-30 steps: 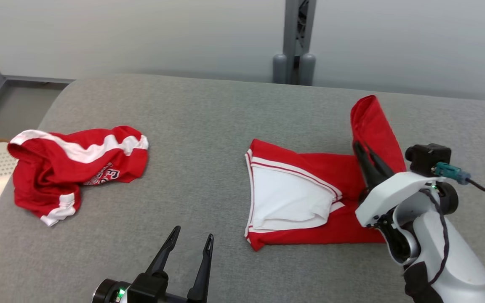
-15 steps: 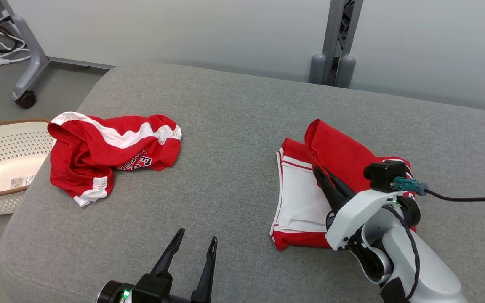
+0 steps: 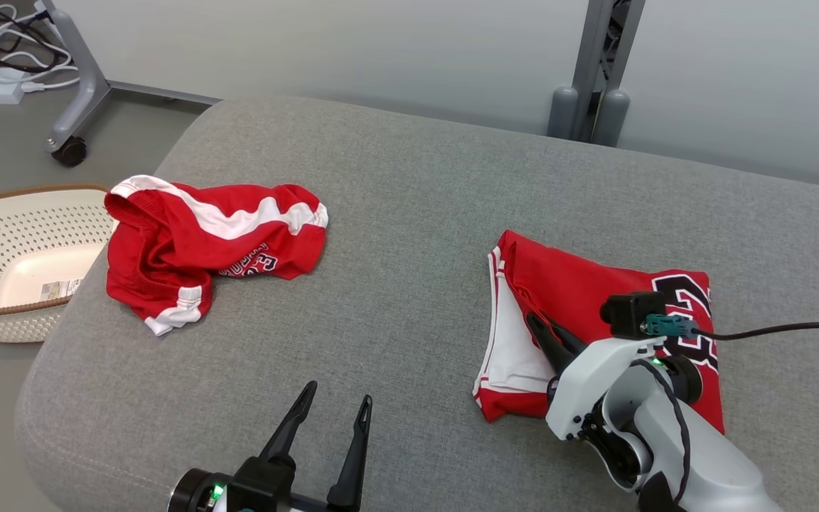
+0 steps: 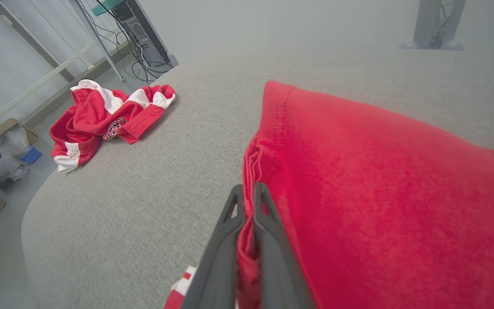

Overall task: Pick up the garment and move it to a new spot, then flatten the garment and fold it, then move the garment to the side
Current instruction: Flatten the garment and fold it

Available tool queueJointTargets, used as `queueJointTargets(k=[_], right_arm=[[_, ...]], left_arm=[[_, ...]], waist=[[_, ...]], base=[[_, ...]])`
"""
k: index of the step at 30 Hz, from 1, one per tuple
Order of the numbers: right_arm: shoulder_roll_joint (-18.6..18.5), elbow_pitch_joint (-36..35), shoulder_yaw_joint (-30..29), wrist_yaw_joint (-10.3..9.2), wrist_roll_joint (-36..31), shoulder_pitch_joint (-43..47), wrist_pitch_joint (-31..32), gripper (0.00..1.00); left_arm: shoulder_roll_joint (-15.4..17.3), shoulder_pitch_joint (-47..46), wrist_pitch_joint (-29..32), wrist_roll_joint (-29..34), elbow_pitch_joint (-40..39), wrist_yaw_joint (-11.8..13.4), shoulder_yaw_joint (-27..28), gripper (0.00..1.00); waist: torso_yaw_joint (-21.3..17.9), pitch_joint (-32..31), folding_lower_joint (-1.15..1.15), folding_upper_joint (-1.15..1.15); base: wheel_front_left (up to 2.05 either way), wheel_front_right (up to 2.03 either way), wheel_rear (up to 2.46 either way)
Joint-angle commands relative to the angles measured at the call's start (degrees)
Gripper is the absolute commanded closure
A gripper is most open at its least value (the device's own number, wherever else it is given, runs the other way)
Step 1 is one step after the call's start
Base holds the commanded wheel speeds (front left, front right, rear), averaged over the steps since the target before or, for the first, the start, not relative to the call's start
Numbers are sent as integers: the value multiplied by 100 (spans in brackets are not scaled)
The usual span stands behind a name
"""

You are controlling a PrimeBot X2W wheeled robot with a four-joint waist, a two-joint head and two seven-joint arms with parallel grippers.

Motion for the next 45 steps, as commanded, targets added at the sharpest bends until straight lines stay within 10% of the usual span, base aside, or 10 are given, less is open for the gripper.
queueJointTargets(k=[1,8,9,11,22,34,45], right_arm=[[-34,73,40,0,86,-67,-68,100],[-32,374,445,0,562,-228,-343,100],[-29,323,547,0,727,-217,-338,89],[-29,251,732,0,1026,-202,-325,0],[-37,477,812,0,1446,-571,-1031,0],[-242,-624,-1249,0,-973,203,-1088,0],[-195,-1914,-1734,0,-1899,1362,-1090,0]], left_arm=[[18,-88,-23,-33,0,26,3,0],[17,-111,-23,-39,39,35,-25,0],[17,-108,-23,-33,48,33,-27,0],[18,-102,-23,-14,66,27,-21,0],[18,11,-23,-254,108,75,0,0],[20,121,-23,-438,-103,264,329,0],[19,134,-23,-614,-163,426,612,0]], waist=[[18,16,0,0],[62,9,0,0],[63,2,0,0],[57,-17,0,0],[-245,-239,0,0],[-1150,-429,0,0],[-1829,-526,0,0]], base=[[0,0,0],[0,0,0],[0,0,0],[0,0,0],[0,0,0],[0,0,0],[0,0,0]])
